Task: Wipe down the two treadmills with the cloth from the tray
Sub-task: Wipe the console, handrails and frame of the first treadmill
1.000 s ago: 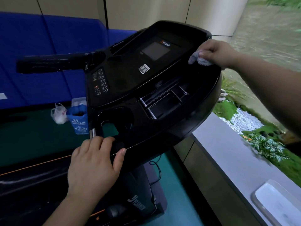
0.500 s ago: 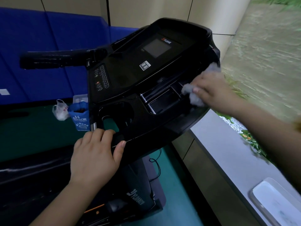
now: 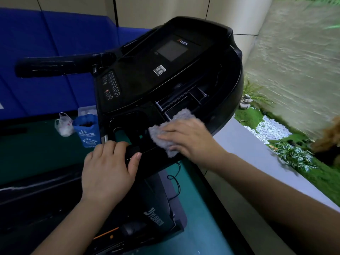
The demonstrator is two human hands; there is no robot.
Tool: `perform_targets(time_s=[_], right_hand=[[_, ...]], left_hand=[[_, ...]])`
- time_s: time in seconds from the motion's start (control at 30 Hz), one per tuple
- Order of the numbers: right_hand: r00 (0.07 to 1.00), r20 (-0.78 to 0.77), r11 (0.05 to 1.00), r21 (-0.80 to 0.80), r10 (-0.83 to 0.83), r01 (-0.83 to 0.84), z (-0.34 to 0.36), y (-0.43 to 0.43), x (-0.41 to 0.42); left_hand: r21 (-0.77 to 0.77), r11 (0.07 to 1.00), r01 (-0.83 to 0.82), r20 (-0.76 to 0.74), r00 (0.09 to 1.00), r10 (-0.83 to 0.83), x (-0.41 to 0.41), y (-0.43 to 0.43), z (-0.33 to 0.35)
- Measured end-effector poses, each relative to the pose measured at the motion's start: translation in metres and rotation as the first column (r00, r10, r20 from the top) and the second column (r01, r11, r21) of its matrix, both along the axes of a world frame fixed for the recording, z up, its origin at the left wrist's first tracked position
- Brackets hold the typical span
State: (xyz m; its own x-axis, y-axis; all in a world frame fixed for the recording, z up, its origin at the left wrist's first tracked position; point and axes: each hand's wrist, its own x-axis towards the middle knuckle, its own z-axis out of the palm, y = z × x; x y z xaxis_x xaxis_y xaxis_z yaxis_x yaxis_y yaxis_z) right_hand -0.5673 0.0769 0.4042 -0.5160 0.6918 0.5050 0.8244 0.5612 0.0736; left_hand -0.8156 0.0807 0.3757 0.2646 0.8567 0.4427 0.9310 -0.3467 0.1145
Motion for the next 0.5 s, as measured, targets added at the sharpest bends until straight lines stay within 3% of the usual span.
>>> perform_targets(time_s=[0.2,0.3,0.37,0.43,0.5], right_hand=[[0.992,0.005,0.992,-0.003,-0.125,0.125,0.049,0.014,0.06],[0.939,-0.241,0.969,-0.089,-0.247,0.232,0.074,0.029,0.06],[0.908,-0.343,0.971,-0.09,-0.238,0.221,0.087,0.039,0.042],[0.968,-0.218,0.985,-0.145,-0.128,0.098,0.088,0.048,0.015],[1.0,-0.026,0.931,-0.366,-0.01,0.0,0.075,0.048,-0.012]], left_hand=[[0.008,1.0,0.016,0.009,1.0,-0.016,-0.002,0.0,0.0],[0.008,1.0,0.024,0.009,1.0,-0.024,-0.002,0.001,0.0],[0.006,1.0,0.022,0.003,1.0,-0.023,-0.002,0.002,0.0],[0.01,1.0,0.021,-0.009,1.0,-0.021,-0.002,0.003,0.0],[0.01,1.0,0.026,-0.012,1.0,-0.026,-0.002,0.003,0.0]])
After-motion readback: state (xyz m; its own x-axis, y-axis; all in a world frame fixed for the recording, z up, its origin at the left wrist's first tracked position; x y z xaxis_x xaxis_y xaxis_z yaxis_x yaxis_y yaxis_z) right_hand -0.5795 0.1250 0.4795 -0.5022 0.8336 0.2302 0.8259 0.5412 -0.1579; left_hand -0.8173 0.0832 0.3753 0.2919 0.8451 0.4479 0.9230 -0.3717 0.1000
